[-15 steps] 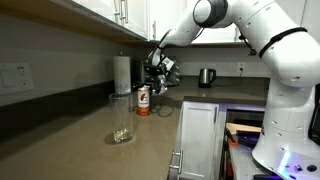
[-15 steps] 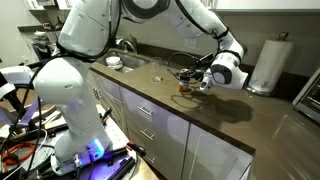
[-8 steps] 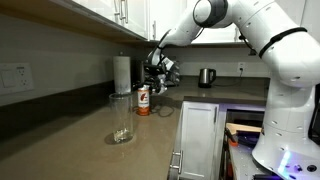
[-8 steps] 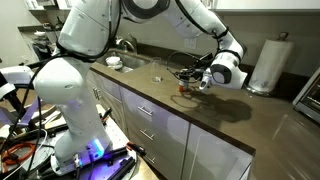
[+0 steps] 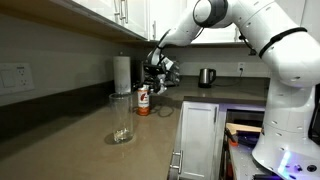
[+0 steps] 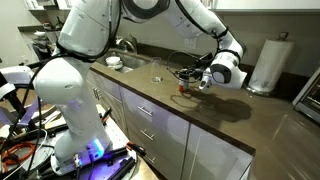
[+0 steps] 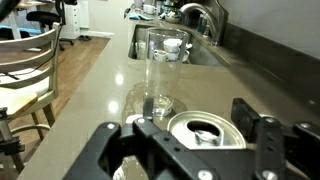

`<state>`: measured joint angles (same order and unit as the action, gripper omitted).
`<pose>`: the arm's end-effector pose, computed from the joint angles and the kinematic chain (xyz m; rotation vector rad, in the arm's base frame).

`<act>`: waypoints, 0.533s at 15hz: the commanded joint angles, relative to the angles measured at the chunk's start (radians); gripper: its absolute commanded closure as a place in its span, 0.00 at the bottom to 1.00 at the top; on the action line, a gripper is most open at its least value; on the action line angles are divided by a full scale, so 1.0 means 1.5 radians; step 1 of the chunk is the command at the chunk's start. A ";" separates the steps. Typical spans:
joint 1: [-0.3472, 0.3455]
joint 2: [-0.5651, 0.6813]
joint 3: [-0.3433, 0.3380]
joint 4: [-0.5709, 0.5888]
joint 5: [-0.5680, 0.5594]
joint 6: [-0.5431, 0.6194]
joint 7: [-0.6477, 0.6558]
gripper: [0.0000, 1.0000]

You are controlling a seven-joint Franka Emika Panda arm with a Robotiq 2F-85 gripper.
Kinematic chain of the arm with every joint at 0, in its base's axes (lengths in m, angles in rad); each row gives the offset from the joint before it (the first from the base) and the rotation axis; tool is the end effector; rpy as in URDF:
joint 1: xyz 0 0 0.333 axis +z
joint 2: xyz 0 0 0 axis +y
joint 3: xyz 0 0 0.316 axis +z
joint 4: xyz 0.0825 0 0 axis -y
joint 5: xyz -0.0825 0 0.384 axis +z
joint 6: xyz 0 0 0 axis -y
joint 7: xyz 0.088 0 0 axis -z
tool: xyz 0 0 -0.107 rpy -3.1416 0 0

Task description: Pour the contents from the can into the glass cup then put the can on the table

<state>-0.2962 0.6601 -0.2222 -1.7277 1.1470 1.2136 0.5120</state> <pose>0.5600 -0.1668 0.2304 -1.4138 1.1793 1.1296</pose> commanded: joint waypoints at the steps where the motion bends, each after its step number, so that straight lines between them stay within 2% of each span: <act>1: 0.004 -0.001 -0.003 0.005 0.001 -0.018 -0.006 0.31; 3: 0.004 -0.001 -0.004 0.005 0.000 -0.019 -0.006 0.54; 4: 0.004 -0.001 -0.004 0.004 0.000 -0.018 -0.007 0.56; 6: 0.003 -0.002 -0.004 0.003 0.000 -0.019 -0.008 0.69; 7: 0.003 -0.002 -0.004 0.003 0.000 -0.019 -0.008 0.69; 8: 0.003 -0.001 -0.004 0.003 0.000 -0.019 -0.008 0.25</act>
<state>-0.2957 0.6603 -0.2211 -1.7276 1.1470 1.2120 0.5120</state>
